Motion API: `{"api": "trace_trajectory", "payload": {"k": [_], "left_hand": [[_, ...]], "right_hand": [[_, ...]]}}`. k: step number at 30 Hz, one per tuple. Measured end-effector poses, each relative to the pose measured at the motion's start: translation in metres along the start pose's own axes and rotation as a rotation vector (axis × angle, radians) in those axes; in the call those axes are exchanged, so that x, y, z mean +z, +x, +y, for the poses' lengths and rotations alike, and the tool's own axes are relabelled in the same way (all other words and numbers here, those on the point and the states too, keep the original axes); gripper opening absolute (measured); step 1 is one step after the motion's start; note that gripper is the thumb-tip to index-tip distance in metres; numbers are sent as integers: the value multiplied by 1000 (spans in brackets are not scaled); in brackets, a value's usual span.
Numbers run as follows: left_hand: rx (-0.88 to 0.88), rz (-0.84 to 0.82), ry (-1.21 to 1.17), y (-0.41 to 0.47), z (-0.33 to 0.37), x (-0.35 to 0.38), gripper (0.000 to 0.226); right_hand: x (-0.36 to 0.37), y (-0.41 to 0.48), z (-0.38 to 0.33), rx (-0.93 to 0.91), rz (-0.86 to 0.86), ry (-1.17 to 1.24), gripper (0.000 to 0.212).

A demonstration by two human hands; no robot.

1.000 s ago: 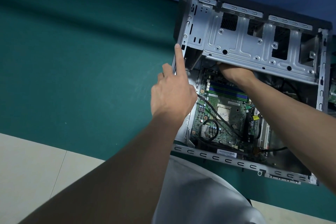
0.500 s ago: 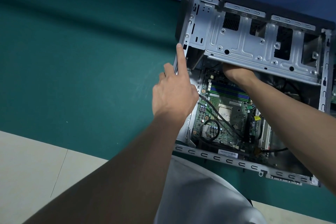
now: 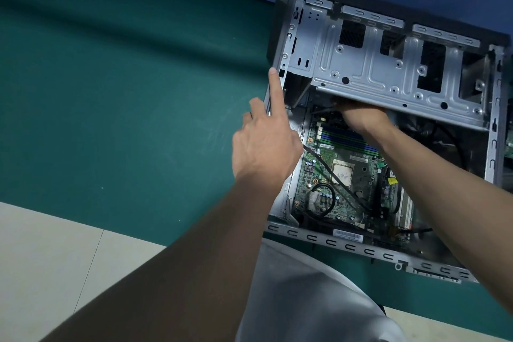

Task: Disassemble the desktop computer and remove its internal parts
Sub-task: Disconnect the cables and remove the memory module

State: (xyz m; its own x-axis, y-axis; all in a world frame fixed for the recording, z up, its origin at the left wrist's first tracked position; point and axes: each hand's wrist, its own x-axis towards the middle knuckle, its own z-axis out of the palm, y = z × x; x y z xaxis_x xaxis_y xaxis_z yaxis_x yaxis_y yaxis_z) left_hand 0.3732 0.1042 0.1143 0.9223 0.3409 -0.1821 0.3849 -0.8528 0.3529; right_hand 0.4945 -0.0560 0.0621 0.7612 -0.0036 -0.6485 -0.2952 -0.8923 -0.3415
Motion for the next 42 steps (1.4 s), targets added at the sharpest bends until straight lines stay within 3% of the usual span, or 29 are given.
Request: {"api": "trace_trajectory", "payload": {"k": [2, 5, 7, 10, 20, 28, 36, 39, 42], "left_hand": [[-1, -1, -1, 0, 0, 0, 94], [1, -1, -4, 0, 0, 0, 94], [0, 2, 2, 0, 0, 1, 94], [0, -4, -2, 0, 0, 0, 94], [-3, 5, 2, 0, 0, 1, 94], [-13, -2, 14, 0, 0, 2, 95], [-25, -5, 38, 0, 1, 3, 97], [-18, -12, 26, 0, 0, 2, 96], [-14, -12, 33, 1, 0, 1, 95]], "right_hand": [[-2, -1, 7, -4, -92, 2, 28], [-3, -5, 18, -171, -233, -351, 36], [-2, -7, 23, -269, -278, -393, 33], [-3, -7, 28, -254, -200, -431, 21], [9, 8, 4, -132, 74, -356, 29], [24, 25, -7, -174, -107, -407, 65], [29, 29, -5, -191, -90, -452, 68], [29, 19, -9, -208, -69, -423, 59], [29, 3, -13, -228, 48, -375, 22]]}}
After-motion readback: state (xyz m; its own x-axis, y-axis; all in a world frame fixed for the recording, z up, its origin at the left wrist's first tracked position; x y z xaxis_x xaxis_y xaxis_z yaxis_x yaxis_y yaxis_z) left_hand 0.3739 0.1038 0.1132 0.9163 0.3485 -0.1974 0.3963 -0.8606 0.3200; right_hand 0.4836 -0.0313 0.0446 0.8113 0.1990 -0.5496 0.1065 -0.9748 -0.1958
